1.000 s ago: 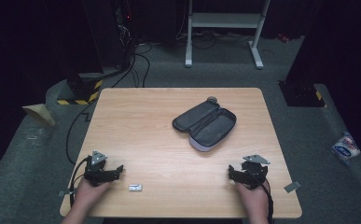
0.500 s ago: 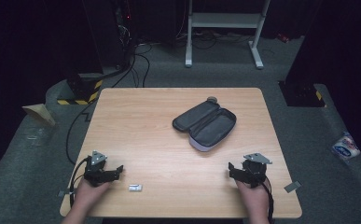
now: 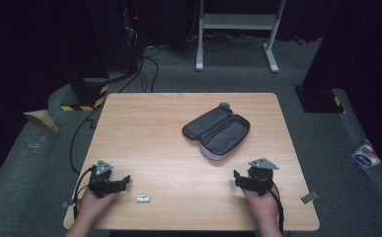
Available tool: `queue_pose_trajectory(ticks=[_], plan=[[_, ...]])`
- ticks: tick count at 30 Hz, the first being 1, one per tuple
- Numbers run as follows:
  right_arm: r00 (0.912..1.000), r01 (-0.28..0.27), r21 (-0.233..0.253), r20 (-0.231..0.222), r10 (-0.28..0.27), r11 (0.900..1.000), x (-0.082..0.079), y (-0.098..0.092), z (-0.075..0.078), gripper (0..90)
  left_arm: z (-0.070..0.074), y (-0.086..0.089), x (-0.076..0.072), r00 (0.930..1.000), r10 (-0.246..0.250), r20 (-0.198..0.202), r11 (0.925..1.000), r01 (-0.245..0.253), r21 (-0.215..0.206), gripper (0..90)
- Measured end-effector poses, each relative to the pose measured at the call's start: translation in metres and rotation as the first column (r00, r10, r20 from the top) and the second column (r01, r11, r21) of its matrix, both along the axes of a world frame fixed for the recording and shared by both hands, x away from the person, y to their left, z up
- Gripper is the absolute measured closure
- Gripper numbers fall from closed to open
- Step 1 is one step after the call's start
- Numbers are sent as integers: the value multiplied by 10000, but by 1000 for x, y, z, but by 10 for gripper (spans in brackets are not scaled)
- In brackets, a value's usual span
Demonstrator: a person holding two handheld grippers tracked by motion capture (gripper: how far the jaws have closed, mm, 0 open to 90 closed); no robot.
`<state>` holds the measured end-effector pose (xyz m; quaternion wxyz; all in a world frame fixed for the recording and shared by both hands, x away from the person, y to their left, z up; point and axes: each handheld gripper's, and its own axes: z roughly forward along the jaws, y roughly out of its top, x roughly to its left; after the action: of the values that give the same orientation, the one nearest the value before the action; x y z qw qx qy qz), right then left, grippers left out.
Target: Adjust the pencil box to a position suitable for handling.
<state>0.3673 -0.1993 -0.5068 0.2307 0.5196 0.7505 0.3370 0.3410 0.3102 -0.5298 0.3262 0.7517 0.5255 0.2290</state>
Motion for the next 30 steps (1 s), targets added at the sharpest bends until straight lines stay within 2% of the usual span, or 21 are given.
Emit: queue_pose_trajectory(ticks=[2, 7, 22, 30], plan=[[9997, -160, 66, 176, 159, 9998, 1, 3, 3, 176, 0, 0, 0, 10000, -1, -1, 10000, 1, 0, 123], [9997, -134, 261, 230, 128, 9996, 4, 7, 6, 188, 0, 0, 0, 10000, -7, -15, 10000, 7, -17, 122], [9973, -568, 340, 477, 552, 9978, 14, 25, 21, 222, 0, -1, 2, 10000, -68, -14, 10000, 68, 68, 108], [9938, -974, 423, 575, 949, 9943, 22, 40, 29, 285, 0, -1, 2, 10000, -73, -27, 9999, 73, 69, 108]])
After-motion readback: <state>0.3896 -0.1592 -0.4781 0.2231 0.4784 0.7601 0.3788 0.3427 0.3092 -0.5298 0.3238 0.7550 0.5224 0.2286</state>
